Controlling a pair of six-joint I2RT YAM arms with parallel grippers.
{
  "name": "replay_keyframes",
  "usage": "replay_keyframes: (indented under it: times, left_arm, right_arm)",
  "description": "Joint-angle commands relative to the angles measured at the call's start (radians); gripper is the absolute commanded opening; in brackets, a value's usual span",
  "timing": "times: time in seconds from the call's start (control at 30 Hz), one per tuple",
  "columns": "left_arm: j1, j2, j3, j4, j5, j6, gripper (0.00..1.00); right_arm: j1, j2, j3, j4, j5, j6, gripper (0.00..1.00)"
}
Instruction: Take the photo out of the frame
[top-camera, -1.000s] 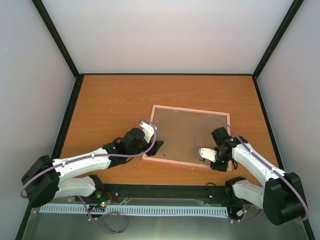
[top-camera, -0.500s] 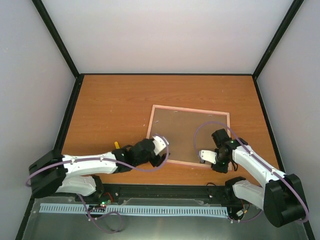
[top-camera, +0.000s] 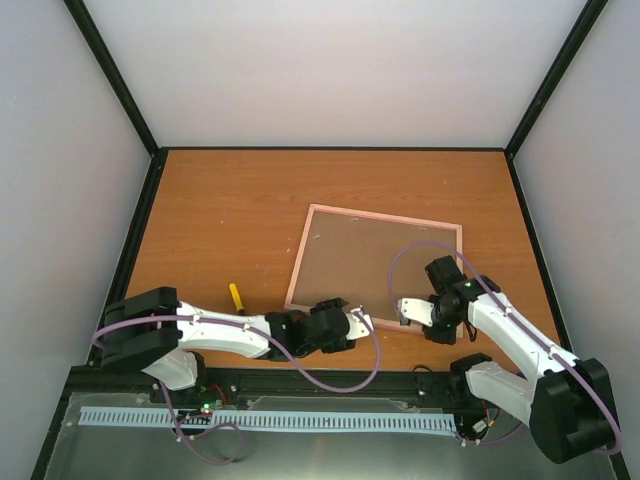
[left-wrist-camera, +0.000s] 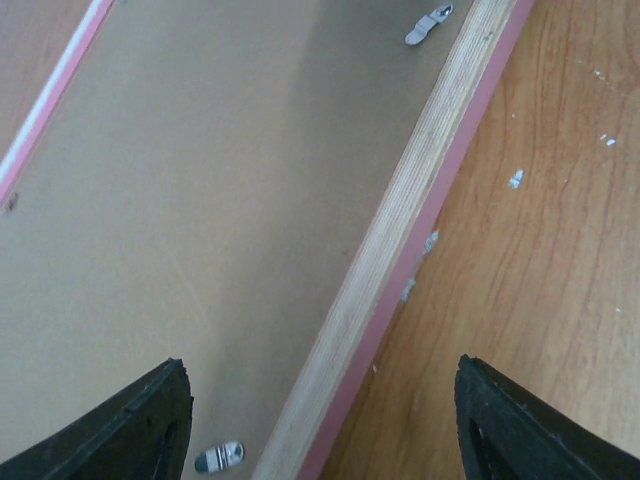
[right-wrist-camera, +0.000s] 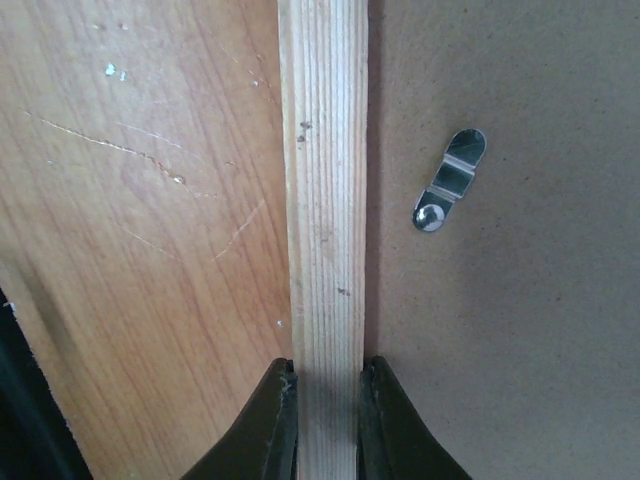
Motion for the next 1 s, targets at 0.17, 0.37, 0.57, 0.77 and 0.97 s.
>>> replay_keyframes:
  times: [0.17,0.37,0.57,0.77,0.97]
  left_arm:
    - [-0.043,0.116,0.117,0.006,-0.082,0.257,0.71]
    - [-0.065,0.169,0.131,0.068,-0.170,0.346,0.66]
    - [-0.078,0.145,0.067,0.179,-0.246,0.436,0.67]
    - [-0.080,0.136,0.016,0.315,-0.294,0.527,0.67]
    - [-0.080,0.150,0.006,0.435,-0.315,0.633,0.56]
  right_arm:
    - [0.000,-0.022,0.095,-0.051,-0.046,0.038,0.03]
    - [0.001,-0.044,0.193,-0.135,-0.115,0.065,0.03]
    - [0.000,-0.045,0.252,-0.172,-0.168,0.100,0.03]
    - [0.001,-0.053,0.292,-0.201,-0.231,0.133,0.03]
    - [0.000,-0.066,0.293,-0.209,-0.239,0.140,0.03]
